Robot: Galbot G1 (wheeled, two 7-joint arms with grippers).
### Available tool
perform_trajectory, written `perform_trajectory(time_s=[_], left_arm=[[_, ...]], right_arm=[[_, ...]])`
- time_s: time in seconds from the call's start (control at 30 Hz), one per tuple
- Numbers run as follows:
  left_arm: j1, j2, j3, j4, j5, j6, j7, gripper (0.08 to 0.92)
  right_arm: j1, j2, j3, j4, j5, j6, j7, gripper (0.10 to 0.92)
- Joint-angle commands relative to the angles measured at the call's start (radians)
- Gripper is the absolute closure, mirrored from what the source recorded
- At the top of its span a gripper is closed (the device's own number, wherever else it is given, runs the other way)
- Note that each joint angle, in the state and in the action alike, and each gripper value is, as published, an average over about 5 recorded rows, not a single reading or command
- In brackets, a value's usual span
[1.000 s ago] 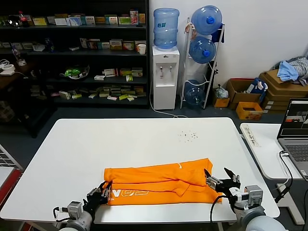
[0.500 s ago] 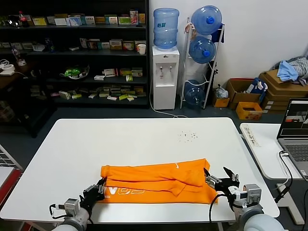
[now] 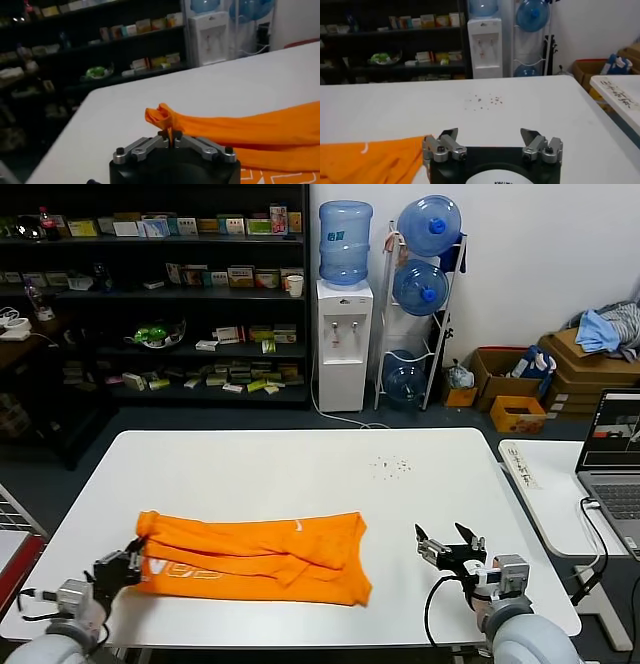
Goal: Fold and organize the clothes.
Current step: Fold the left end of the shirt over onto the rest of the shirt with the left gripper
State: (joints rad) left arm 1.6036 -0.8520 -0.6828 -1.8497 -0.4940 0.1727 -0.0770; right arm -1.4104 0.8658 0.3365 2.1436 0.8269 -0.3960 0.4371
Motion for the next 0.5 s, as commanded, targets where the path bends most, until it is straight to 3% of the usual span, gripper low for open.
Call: perform_trajectory(time_s=[0.03, 0.23, 0.37, 0.5], left_arm=[[0.110, 0.068, -0.281, 0.015, 0.084, -0.002, 0.020, 0.885], [0.140, 0.019, -0.181, -0.162, -0.069, 0.014, -0.019, 0.885], [0.110, -0.018, -0.016, -0.318, -0.280, 0.095, -0.101, 0.885], [0.035, -0.063, 0.119, -0.383, -0.469, 0.161, -0.191, 0.885]], right_arm=[[0.057, 0.001, -0.038, -0.027, 0.001, 0.002, 0.001, 0.203], [0.081, 0.012, -0.065, -0.045, -0.003, 0.001, 0.005, 0.203], [0.086, 0.020, -0.073, -0.053, -0.003, -0.001, 0.012, 0.203], [0.078, 0.028, -0.067, -0.059, -0.001, -0.004, 0.021, 0.203]])
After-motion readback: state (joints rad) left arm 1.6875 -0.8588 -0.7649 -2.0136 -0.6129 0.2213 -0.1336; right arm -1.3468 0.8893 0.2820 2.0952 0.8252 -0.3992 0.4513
